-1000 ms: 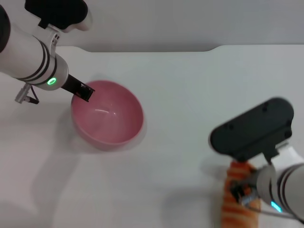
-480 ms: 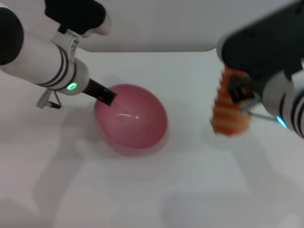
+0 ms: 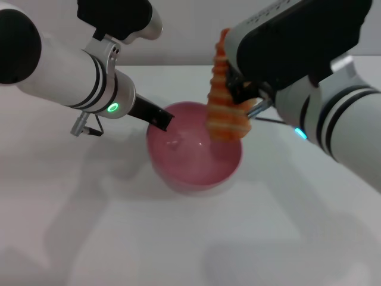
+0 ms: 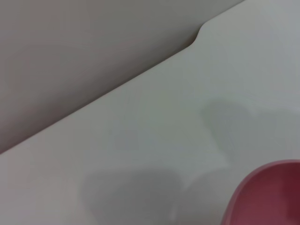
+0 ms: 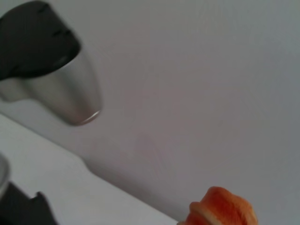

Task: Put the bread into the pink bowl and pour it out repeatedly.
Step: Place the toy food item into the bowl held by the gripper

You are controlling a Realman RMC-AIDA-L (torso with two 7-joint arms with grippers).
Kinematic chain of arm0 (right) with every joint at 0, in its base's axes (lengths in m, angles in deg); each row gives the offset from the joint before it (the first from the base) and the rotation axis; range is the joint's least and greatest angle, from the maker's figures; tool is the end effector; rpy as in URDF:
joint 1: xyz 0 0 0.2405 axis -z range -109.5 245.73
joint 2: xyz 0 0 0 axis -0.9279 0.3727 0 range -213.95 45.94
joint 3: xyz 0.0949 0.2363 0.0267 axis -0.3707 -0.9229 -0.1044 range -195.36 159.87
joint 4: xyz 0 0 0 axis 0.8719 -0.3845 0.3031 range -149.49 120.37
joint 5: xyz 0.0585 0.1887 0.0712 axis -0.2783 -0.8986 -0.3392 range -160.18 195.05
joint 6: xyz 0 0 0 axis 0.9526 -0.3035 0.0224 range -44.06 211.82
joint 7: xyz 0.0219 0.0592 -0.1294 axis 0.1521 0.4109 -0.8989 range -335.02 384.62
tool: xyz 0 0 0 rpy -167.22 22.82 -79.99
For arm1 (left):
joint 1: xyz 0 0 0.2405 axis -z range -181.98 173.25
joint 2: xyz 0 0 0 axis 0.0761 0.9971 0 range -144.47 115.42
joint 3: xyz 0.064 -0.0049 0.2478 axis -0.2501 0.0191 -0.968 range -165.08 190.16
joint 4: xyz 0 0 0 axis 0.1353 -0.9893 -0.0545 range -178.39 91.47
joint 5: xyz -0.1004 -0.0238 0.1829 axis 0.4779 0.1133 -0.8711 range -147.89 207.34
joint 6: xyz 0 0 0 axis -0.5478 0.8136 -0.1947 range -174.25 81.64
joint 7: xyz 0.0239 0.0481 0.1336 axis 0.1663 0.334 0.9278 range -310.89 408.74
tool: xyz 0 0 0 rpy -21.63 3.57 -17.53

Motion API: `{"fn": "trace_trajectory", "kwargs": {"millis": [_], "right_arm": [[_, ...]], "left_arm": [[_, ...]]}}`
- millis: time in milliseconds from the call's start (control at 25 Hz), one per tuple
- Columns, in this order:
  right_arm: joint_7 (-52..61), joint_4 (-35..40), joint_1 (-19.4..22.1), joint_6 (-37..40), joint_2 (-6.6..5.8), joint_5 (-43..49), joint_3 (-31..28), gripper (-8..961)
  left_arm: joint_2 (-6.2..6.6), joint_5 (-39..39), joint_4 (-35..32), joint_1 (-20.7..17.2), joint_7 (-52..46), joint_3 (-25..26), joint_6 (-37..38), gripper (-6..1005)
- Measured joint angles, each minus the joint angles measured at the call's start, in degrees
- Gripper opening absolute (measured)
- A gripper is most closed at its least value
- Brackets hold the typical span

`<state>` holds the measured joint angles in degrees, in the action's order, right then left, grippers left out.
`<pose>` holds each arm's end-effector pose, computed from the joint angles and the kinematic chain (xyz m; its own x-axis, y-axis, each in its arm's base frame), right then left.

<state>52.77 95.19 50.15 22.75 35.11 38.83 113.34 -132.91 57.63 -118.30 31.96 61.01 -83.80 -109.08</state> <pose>0.0703 0.2945 -0.0355 0.9081 -0.3243 -0.2649 -0.3882 -0.4149 -0.8229 -0.1418 0.3879 -0.0429 0.7796 0.6246 0.0453 0.5244 -0.6116 -0.5925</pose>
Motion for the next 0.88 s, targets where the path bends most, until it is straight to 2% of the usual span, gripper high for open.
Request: {"fn": "trace_trajectory", "kwargs": {"millis": [320, 600, 720, 880], "right_arm": [[0.5, -5.0, -0.2, 4.8, -0.03, -5.0, 0.8, 253], [1.4, -7.5, 0.8, 9.4, 0.06, -1.9, 1.2, 223], [1.8, -8.0, 0.8, 10.8, 0.05, -1.5, 0.9, 462], [2.0, -8.1, 0.7, 11.1, -0.05, -0.5, 1.2, 636]], "left_arm": [[0.02, 0.1, -1.8, 0.1, -0.2, 0.2, 0.3, 47], [0.08, 0.1, -3.1, -0.2, -0.1, 0.1, 0.3, 47], [0.09, 0.1, -3.0, -0.3, -0.1, -0.1, 0.3, 47], [0.1, 0.1, -2.9, -0.3, -0.1, 0.0, 0.4, 47]]}}
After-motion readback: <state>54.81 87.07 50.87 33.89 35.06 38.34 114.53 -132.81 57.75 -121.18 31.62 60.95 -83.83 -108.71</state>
